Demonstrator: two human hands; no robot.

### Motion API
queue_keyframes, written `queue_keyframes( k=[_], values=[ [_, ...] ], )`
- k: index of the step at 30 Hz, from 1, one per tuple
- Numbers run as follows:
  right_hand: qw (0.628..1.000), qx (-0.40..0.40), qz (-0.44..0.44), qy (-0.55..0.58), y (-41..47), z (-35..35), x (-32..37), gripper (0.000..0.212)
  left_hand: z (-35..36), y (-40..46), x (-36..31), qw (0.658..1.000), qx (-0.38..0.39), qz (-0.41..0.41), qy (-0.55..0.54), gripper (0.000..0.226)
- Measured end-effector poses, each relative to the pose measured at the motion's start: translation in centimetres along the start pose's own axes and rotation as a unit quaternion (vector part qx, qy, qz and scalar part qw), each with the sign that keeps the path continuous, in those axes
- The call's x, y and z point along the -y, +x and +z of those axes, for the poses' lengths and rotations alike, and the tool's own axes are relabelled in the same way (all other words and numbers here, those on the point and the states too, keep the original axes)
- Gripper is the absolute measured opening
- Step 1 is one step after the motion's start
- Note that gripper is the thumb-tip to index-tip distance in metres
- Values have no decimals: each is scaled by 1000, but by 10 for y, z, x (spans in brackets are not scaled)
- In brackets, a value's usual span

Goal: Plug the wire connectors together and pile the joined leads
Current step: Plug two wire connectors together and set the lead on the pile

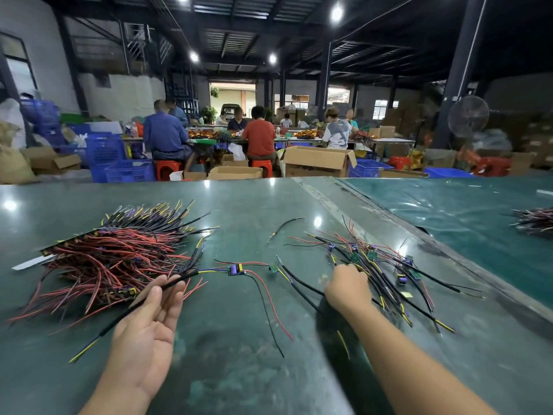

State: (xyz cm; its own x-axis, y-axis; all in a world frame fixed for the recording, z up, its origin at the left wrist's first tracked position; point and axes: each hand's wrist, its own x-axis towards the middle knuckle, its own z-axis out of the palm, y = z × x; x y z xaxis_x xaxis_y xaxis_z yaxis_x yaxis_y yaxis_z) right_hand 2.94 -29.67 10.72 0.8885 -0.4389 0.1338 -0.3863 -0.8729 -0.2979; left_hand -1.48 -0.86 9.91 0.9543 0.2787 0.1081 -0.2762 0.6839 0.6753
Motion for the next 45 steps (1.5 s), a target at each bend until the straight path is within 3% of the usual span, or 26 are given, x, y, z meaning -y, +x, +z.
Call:
queue_keyframes(
  k=[3,5,7,8,11,13,18,20,22,24,25,27,29,32,36,40,42,45],
  values=[
    [1000,-8,12,11,-3,-5,0,26,1,-1,0,1000,-10,-3,-2,45],
    [999,-26,-30,23,-14,-12,15,26,2,-3,-1,1000,-13,-5,-14,47],
    [989,-2,-95,116,-39,-18,41,24,6,-5,-3,1000,-7,-4,-27,48],
    [973,54,-118,190,-56,-17,55,22,9,-6,-4,999,-1,-4,-32,47],
    [856,314,-124,391,-107,-10,88,19,14,-13,-4,998,15,-19,-50,42],
    [765,378,-119,507,-124,0,97,16,15,-18,-3,998,28,-33,-50,31],
    [592,290,-22,752,-120,3,105,20,21,-32,6,989,131,-70,23,26],
    [567,251,-11,784,-114,0,101,17,23,-40,9,973,202,-60,95,24],
    [552,228,-29,802,-111,-2,96,20,21,-45,9,937,257,-15,235,30],
    [520,198,-39,830,-108,-6,92,25,21,-44,11,888,267,33,372,46],
    [508,176,-46,842,-106,-10,90,26,22,-42,10,881,243,41,404,49],
    [517,135,-80,841,-104,-17,86,26,21,-36,6,893,167,39,417,46],
    [554,113,-126,815,-102,-25,80,25,14,-29,1,913,101,30,394,40],
    [594,147,-167,773,-98,-36,72,22,4,-22,-4,945,29,-8,325,36],
    [714,254,-175,628,-103,-35,70,27,10,-23,-4,967,57,-106,225,18],
    [849,205,-307,377,-114,-24,76,29,15,-26,-4,964,93,-151,196,35],
    [864,175,-363,301,-119,-20,77,26,16,-27,-5,967,87,-138,196,39],
    [872,150,-381,267,-123,-17,78,24,15,-26,-9,974,92,-125,167,37]
  ],
)
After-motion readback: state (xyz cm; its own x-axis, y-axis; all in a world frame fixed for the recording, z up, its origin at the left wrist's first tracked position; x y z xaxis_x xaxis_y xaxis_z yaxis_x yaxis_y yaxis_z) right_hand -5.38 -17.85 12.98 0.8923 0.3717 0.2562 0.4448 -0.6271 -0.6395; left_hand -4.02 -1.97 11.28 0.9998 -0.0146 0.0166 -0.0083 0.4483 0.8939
